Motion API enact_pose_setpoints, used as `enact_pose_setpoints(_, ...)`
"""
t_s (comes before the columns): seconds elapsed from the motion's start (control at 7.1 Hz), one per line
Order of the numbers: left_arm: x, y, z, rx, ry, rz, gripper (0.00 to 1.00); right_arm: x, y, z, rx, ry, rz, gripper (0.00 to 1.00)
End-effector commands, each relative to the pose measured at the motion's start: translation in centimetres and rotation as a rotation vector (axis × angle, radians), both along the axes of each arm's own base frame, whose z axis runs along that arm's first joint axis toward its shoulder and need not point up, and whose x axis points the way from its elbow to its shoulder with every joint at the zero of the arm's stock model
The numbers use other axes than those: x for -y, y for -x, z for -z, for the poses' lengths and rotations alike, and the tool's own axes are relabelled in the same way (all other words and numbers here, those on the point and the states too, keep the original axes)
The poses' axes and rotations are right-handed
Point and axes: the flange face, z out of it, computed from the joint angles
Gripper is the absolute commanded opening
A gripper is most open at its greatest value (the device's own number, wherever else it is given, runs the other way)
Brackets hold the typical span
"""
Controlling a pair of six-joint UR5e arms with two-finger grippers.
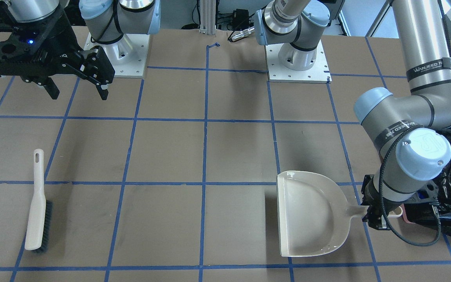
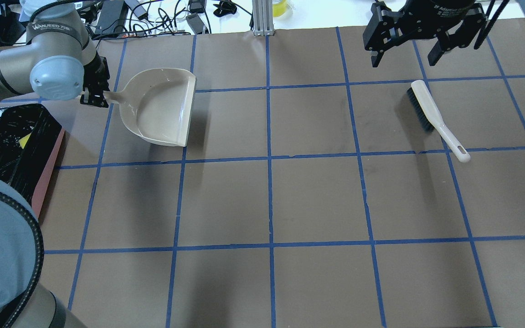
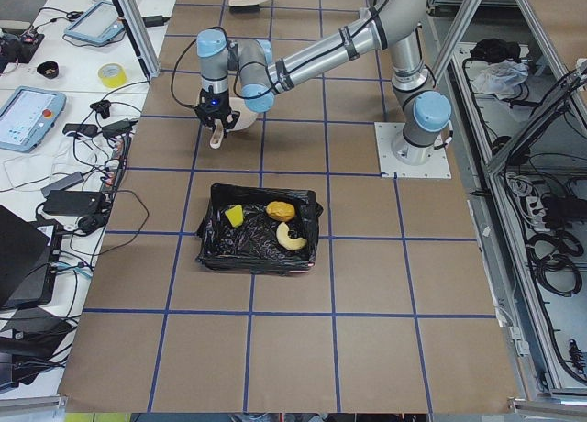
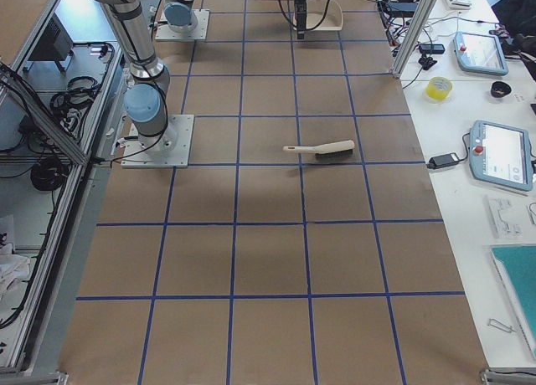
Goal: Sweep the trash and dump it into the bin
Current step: 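Lower the dustpan onto the table with the left gripper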
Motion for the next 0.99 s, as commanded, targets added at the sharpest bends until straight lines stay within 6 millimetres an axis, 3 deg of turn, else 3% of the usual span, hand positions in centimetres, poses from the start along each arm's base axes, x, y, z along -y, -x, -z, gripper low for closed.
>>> enact_pose_setpoints(0.0,0.7,0.3,3.3,-0.011,-0.041,-0.009,0.0,0.0,0.1,0.3,-0.002,-0.005,0.001,1.0)
enact_pose_setpoints(0.7,1.5,2.6,5.7,-0.01,-0.029,-0.001,0.0,0.1,0.1,0.4,-0.005,-0.008,0.003,1.0)
enact_pose_setpoints(0.84,1.6,2.7,5.1,-0.006,-0.012,0.014,0.0,0.2,0.1,0.5,-0.002,-0.007,0.003,1.0)
